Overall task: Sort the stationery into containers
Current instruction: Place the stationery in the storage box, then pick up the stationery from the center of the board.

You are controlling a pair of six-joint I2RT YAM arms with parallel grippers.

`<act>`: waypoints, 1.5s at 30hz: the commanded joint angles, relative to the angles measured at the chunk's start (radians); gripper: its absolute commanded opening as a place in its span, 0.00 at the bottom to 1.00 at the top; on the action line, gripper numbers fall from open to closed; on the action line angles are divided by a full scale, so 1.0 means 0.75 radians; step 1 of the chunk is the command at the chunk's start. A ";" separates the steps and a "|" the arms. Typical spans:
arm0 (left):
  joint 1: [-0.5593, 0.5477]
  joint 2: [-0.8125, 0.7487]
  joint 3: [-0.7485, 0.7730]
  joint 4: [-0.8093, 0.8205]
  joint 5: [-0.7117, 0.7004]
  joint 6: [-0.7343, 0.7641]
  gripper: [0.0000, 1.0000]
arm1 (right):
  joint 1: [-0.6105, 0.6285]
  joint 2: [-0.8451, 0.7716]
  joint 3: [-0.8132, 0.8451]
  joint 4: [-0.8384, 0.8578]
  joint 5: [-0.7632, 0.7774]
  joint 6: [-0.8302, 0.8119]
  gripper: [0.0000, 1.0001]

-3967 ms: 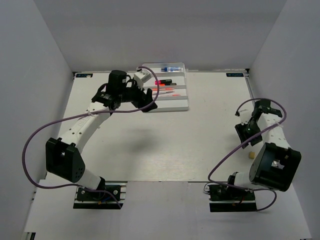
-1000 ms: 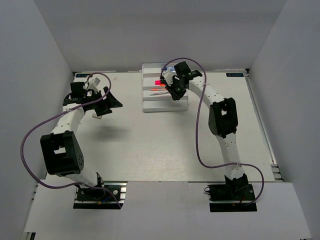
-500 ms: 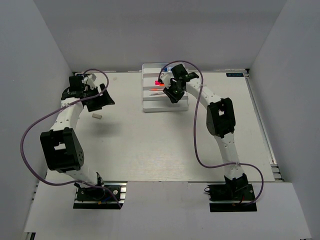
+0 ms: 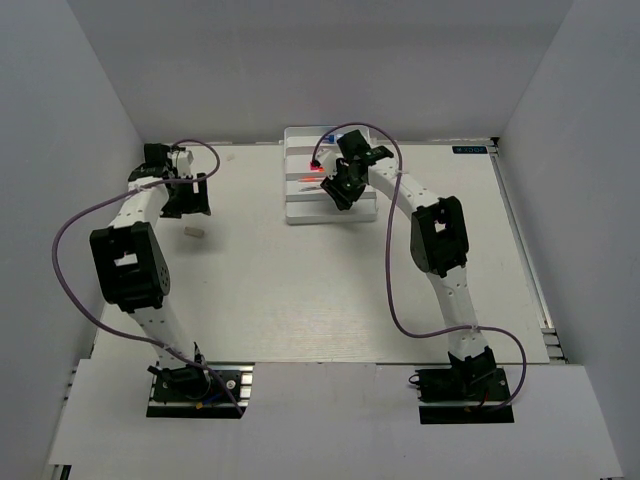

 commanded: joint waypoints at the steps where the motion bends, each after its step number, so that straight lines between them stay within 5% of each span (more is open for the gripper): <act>1: 0.013 0.026 0.071 -0.034 -0.016 0.093 0.90 | 0.001 -0.113 0.035 -0.039 0.004 0.040 0.49; 15: 0.025 0.190 0.122 -0.083 0.002 0.391 0.89 | -0.003 -0.358 -0.038 -0.098 -0.098 0.134 0.50; 34: 0.049 0.296 0.083 -0.071 0.029 0.418 0.87 | -0.001 -0.481 -0.110 -0.119 -0.125 0.171 0.54; 45: 0.062 0.325 0.022 -0.009 0.047 0.453 0.74 | 0.001 -0.481 -0.124 -0.113 -0.114 0.173 0.54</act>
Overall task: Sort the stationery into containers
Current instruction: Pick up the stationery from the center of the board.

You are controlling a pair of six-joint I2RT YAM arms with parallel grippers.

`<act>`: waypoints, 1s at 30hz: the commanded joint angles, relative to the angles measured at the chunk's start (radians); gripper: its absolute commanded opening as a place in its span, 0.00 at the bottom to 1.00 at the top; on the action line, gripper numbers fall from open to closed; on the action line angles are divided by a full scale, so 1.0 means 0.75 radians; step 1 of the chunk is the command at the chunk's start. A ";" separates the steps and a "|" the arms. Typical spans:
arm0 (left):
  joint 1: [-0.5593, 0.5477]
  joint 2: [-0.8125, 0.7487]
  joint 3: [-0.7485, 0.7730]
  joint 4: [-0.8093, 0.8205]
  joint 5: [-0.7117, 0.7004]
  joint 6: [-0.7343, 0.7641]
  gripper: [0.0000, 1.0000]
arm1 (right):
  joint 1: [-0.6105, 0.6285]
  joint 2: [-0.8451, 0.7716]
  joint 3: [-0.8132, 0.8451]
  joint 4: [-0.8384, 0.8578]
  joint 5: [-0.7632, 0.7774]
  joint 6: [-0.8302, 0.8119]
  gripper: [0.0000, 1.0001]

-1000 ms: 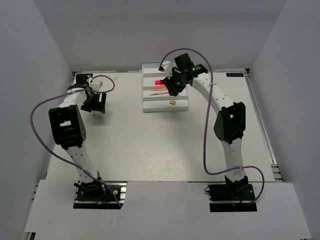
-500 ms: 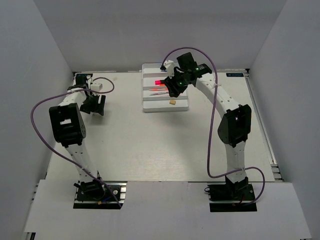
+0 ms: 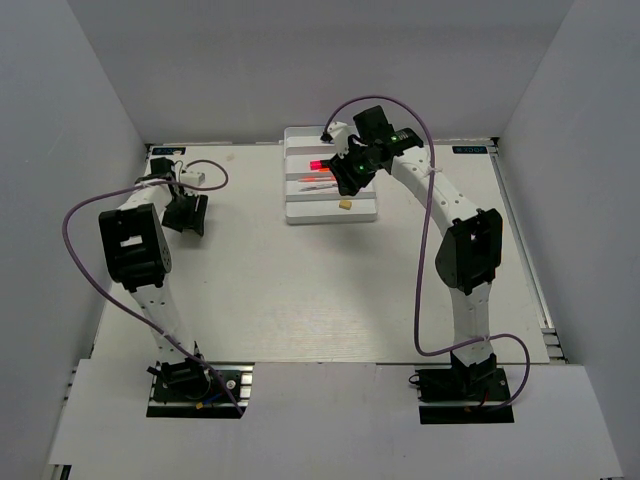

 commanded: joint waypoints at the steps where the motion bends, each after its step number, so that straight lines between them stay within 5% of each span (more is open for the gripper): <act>1: 0.010 0.001 -0.065 0.024 0.054 0.028 0.72 | 0.003 -0.072 -0.011 -0.002 -0.003 0.010 0.54; 7: 0.010 -0.028 -0.133 0.067 0.048 0.032 0.59 | 0.023 -0.074 -0.017 -0.002 0.005 0.008 0.54; 12: -0.014 -0.106 -0.180 0.067 0.048 -0.047 0.38 | 0.003 -0.083 -0.025 -0.002 0.009 0.012 0.54; 20: -0.106 -0.363 -0.280 0.102 0.091 -0.456 0.24 | -0.001 -0.199 -0.180 0.035 0.052 0.055 0.54; 30: -0.457 -0.462 -0.139 0.172 0.097 -0.843 0.08 | -0.085 -0.340 -0.424 0.092 0.176 0.098 0.54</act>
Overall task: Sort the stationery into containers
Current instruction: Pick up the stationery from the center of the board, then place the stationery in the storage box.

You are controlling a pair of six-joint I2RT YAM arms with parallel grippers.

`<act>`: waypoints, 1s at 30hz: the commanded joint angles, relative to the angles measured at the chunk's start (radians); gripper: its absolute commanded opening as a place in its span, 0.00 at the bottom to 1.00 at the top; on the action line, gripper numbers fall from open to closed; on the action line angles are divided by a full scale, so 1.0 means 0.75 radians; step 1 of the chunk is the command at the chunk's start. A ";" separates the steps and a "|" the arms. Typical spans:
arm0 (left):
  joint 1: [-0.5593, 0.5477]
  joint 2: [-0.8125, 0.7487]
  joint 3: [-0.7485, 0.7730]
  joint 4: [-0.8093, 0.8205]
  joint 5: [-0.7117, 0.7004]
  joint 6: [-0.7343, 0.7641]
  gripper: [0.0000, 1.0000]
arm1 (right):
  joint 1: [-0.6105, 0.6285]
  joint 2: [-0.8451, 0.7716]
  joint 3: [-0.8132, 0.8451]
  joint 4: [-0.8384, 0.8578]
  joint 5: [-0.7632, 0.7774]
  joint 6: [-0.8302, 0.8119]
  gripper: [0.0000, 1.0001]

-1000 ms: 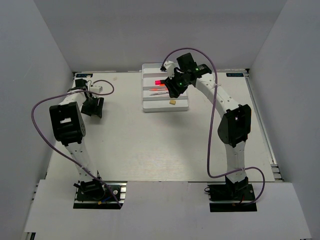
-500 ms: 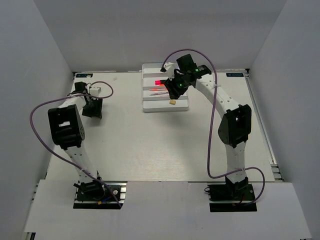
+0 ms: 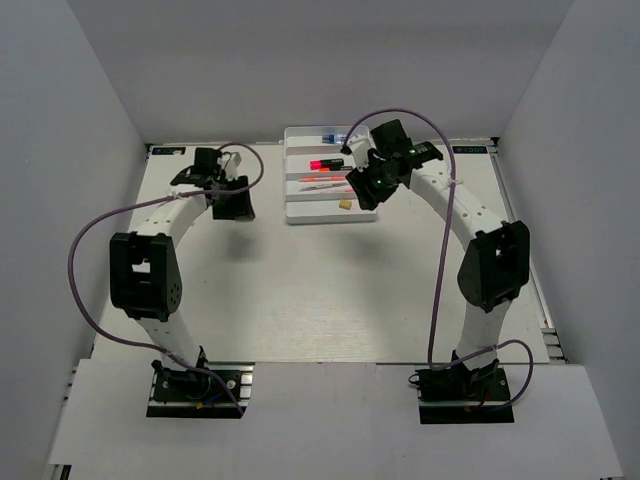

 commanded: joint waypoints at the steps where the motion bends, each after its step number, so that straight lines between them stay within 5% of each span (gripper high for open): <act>1: -0.107 -0.032 0.110 0.056 -0.006 -0.189 0.07 | -0.068 -0.086 -0.048 0.059 0.064 0.049 0.54; 16: -0.574 0.440 0.674 -0.019 -0.532 -0.522 0.09 | -0.218 -0.183 -0.146 0.067 0.072 0.076 0.54; 21: -0.601 0.548 0.777 -0.017 -0.657 -0.492 0.12 | -0.232 -0.189 -0.142 0.063 0.053 0.080 0.54; 30: -0.644 0.647 0.805 -0.001 -0.730 -0.459 0.31 | -0.244 -0.189 -0.136 0.065 0.035 0.082 0.54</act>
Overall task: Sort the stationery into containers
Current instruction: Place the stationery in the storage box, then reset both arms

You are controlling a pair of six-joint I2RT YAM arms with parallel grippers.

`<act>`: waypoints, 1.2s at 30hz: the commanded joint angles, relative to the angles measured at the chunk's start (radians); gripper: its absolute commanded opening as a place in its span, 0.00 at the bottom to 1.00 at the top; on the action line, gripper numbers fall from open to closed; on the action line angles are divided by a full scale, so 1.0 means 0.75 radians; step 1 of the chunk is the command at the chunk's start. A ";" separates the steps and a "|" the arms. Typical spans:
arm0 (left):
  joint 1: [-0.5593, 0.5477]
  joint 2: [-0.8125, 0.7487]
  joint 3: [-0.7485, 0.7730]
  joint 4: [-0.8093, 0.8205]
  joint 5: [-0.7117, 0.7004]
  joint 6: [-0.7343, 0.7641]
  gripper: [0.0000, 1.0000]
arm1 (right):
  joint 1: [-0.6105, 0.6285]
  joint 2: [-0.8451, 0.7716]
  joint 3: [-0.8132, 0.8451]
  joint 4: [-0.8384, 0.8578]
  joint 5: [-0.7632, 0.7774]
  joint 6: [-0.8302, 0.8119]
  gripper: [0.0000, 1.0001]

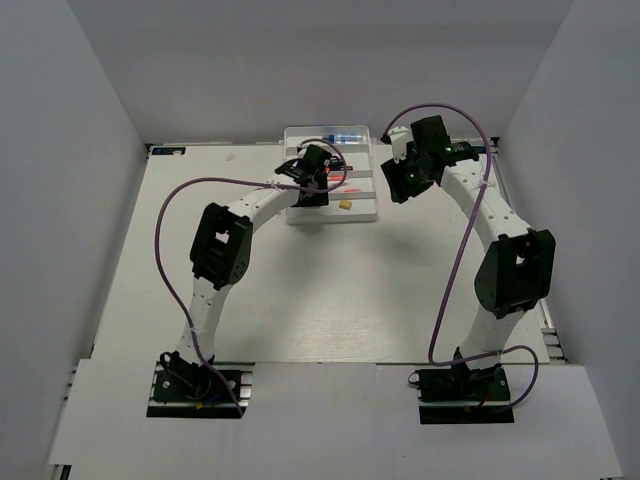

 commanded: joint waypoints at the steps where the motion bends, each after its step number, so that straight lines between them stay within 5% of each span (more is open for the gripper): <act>1: -0.014 -0.014 0.065 0.011 -0.067 0.017 0.33 | -0.011 -0.060 0.003 0.017 -0.025 0.019 0.54; 9: -0.038 -0.036 0.061 0.011 -0.061 0.040 0.65 | -0.016 -0.060 0.016 0.011 -0.035 0.026 0.55; 16: -0.038 -0.069 0.033 0.013 -0.084 0.044 0.80 | -0.020 -0.068 0.018 0.005 -0.031 0.026 0.55; 24: -0.038 -0.196 0.006 0.017 -0.084 0.058 0.80 | -0.026 -0.078 0.016 0.005 -0.023 0.019 0.55; 27: 0.027 -0.322 -0.020 0.025 -0.020 0.119 0.79 | -0.054 -0.086 0.008 0.013 -0.019 0.040 0.56; 28: 0.045 -0.351 -0.039 0.028 -0.018 0.160 0.83 | -0.071 -0.080 -0.001 0.015 -0.031 0.048 0.55; 29: 0.090 -0.402 -0.047 0.003 -0.012 0.187 0.97 | -0.101 -0.074 -0.005 0.015 -0.039 0.056 0.55; 36: 0.488 -0.442 -0.113 -0.187 0.272 0.391 0.98 | -0.279 0.118 0.020 0.042 -0.129 0.111 0.57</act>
